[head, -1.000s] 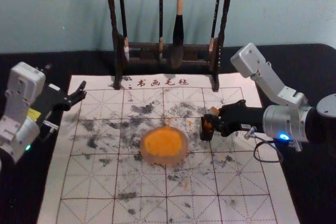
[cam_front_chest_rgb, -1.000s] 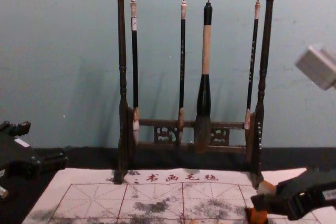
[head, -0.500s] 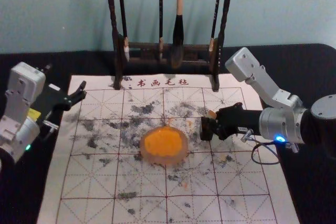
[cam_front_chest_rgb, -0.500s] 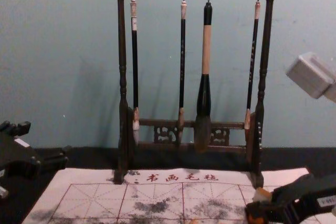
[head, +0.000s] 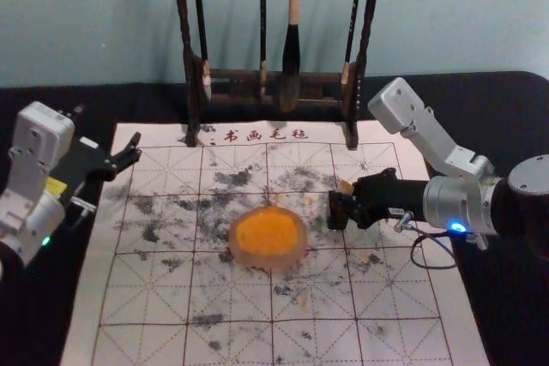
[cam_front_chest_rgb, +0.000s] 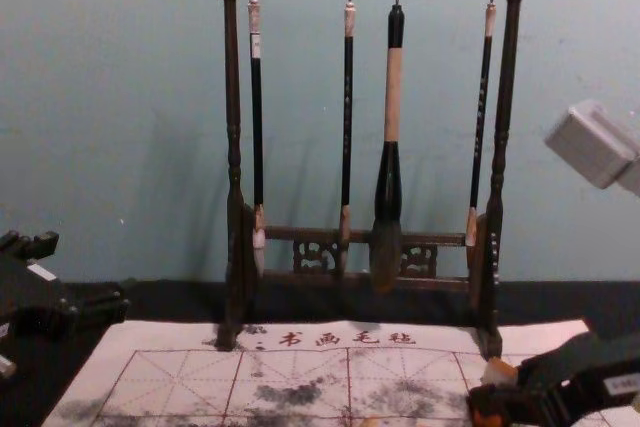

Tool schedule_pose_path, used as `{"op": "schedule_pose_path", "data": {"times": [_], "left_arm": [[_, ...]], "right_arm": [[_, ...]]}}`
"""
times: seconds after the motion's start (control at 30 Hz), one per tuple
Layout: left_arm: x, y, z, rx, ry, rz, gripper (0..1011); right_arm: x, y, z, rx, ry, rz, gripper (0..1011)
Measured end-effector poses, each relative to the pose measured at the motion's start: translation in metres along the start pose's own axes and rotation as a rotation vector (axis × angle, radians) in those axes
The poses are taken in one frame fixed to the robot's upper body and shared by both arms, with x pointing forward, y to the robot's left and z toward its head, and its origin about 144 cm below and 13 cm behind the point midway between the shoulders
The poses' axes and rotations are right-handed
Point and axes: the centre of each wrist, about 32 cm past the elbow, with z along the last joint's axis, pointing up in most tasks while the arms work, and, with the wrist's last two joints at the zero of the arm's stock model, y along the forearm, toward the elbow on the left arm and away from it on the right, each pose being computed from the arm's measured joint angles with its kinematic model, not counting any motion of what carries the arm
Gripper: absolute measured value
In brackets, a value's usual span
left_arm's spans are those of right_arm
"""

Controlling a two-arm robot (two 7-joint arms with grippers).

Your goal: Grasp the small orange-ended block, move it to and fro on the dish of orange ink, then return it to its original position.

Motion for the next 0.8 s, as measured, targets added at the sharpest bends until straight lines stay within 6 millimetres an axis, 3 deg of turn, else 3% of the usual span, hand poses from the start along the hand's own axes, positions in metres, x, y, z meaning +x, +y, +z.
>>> {"op": "schedule_pose_path", "data": {"times": [0.13,0.27,0.8], "left_arm": [[0.0,0.0,0.0,0.0,0.0,0.0,1001],[0.0,0.0,0.0,0.0,0.0,0.0,1001],[0.0,0.0,0.0,0.0,0.0,0.0,1001]], "right_arm": [[0.0,0.0,-0.0001,0.0,0.001,0.0,146],[0.0001,-0.0001,-0.0001,0.0,0.002,0.0,250],[0.0002,-0.0002,-0.0001,0.001,0.003,-0.001,760]]}}
